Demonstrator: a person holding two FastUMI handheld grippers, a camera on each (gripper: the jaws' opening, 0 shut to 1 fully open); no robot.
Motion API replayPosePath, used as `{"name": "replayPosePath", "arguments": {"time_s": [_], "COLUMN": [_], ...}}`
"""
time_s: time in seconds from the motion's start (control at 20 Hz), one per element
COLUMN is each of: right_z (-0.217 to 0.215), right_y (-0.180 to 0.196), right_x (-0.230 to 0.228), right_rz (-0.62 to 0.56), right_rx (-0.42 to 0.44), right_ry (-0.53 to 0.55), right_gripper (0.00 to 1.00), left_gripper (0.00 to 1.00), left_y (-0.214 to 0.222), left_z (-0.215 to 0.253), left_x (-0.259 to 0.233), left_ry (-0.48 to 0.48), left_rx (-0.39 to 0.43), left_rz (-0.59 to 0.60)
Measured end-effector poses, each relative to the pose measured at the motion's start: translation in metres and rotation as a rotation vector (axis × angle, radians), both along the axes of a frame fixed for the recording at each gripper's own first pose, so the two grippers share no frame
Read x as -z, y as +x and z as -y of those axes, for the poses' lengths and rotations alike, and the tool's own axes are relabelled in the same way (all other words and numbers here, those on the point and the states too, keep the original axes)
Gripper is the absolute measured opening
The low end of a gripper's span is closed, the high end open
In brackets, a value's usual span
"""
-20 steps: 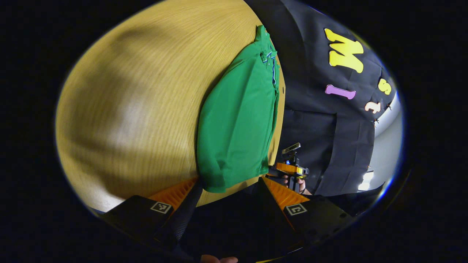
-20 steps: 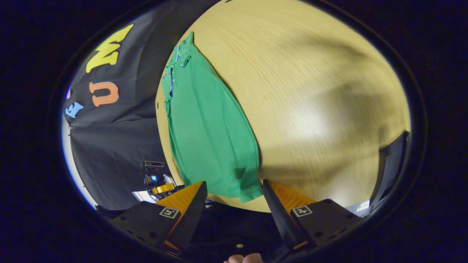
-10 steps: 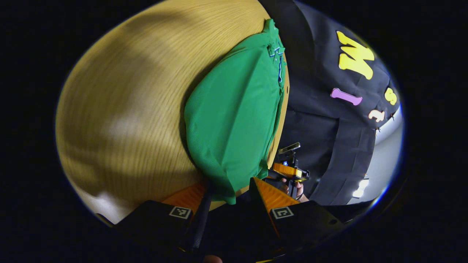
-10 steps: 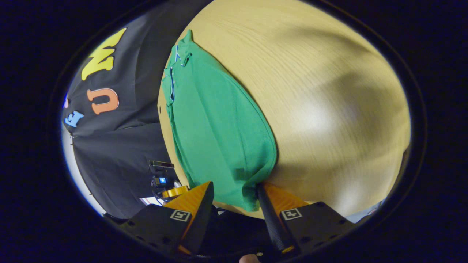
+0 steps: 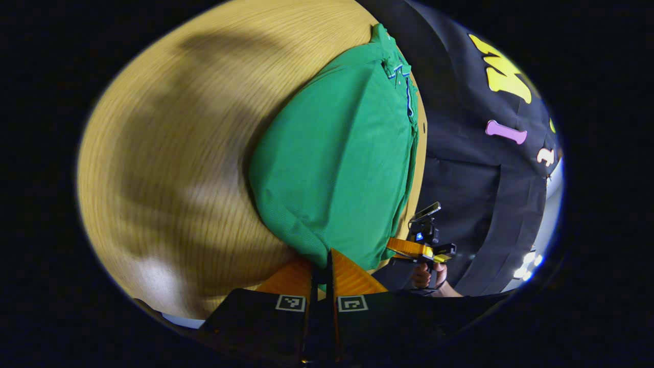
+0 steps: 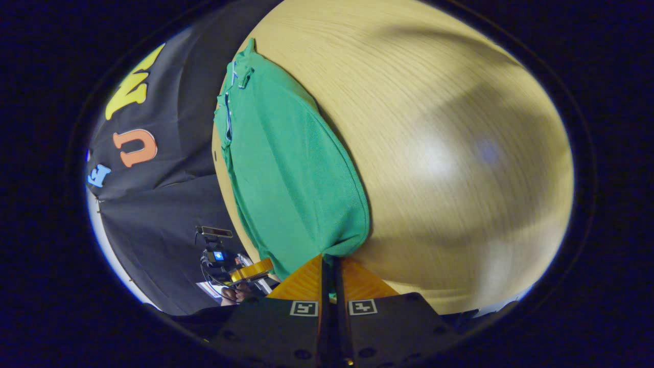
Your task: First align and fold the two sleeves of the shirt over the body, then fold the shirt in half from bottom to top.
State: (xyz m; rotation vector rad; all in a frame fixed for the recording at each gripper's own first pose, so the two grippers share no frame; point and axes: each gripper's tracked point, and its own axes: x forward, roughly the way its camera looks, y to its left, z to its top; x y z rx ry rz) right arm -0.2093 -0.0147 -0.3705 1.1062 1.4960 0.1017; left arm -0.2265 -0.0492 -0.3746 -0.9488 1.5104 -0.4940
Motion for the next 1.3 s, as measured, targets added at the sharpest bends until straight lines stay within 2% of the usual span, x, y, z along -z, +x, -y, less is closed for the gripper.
{"name": "replayPosePath", "arguments": {"time_s": [0.25, 0.3, 0.5, 0.7, 0.8, 1.05, 1.3], "right_z": [0.010, 0.010, 0.017, 0.029, 0.035, 0.030, 0.031], "right_y": [0.005, 0.004, 0.014, 0.030, 0.041, 0.079, 0.120], "right_x": [-0.019, -0.020, -0.035, -0.069, -0.089, -0.138, -0.173], "right_rz": [0.045, 0.045, 0.087, 0.168, 0.220, 0.352, 0.500], "right_rx": [-0.017, 0.004, 0.048, 0.079, 0.079, 0.061, 0.031], "right_ry": [0.004, -0.037, -0.006, -0.015, -0.034, -0.051, -0.111], "right_gripper": [0.07, 0.00, 0.01, 0.01, 0.01, 0.01, 0.01], "left_gripper": [0.07, 0.07, 0.06, 0.06, 0.06, 0.06, 0.06], "left_y": [-0.003, -0.003, 0.008, 0.038, 0.057, 0.090, 0.164], "left_z": [0.002, 0.001, 0.002, -0.006, -0.019, -0.027, -0.027], "left_x": [-0.006, -0.010, -0.028, -0.048, -0.063, -0.101, -0.147], "left_ry": [0.055, 0.076, 0.151, 0.269, 0.359, 0.441, 0.549], "left_rx": [0.040, 0.060, 0.101, 0.098, 0.129, 0.167, 0.133], "left_rz": [0.074, 0.102, 0.197, 0.299, 0.381, 0.513, 0.834]}}
